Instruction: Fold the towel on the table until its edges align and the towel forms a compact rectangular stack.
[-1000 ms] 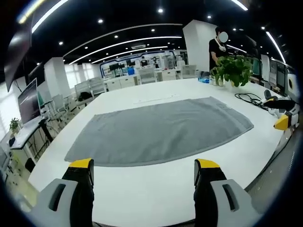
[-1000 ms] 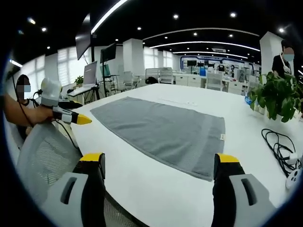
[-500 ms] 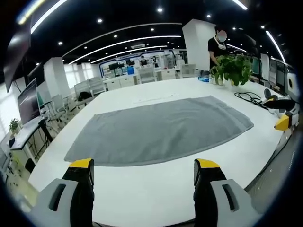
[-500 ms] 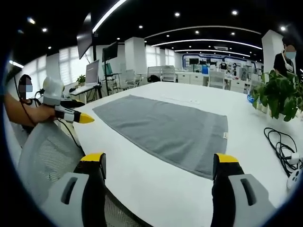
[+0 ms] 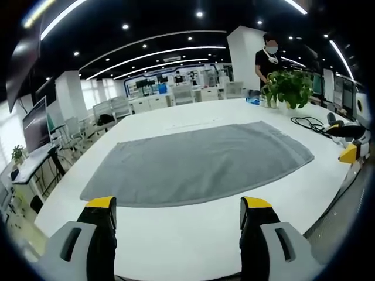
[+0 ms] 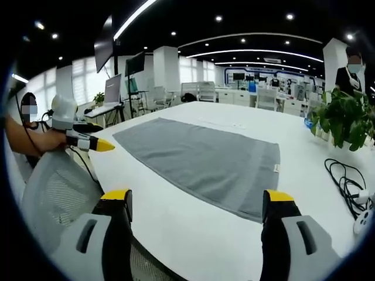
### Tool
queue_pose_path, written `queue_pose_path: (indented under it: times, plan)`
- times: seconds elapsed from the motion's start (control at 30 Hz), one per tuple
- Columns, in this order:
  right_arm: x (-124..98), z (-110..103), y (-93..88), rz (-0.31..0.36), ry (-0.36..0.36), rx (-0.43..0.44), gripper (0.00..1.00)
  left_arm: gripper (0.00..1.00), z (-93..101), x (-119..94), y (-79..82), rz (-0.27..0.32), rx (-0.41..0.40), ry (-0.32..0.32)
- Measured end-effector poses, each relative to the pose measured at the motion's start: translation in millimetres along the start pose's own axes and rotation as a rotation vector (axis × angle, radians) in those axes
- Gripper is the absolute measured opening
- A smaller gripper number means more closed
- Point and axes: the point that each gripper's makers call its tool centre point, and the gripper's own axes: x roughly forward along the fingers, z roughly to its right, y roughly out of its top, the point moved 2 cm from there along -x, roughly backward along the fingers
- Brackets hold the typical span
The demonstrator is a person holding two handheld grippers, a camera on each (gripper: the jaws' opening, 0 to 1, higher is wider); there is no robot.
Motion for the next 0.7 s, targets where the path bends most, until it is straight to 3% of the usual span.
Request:
queue_pose_path:
  times: [0.5,0.63,0.7]
  plan:
    - [0.3,-0.8,-2.5,-0.020,0.004,-0.005,0.93,0.89,1.2,0.0,-1.4,-0.013,0.008,-0.005]
    - [-0.4,0.3,-3.2,-0.033,0.004,-0.005,0.92,0.89,3.9,0.1,-1.6,-0.022,0.012,-0.024]
    - [-1.0,1.4,-2.1,-0.035,0.003,-0.015,0.92,0.90,10.4,1.0,-1.5,-0.032,0.038,-0.065]
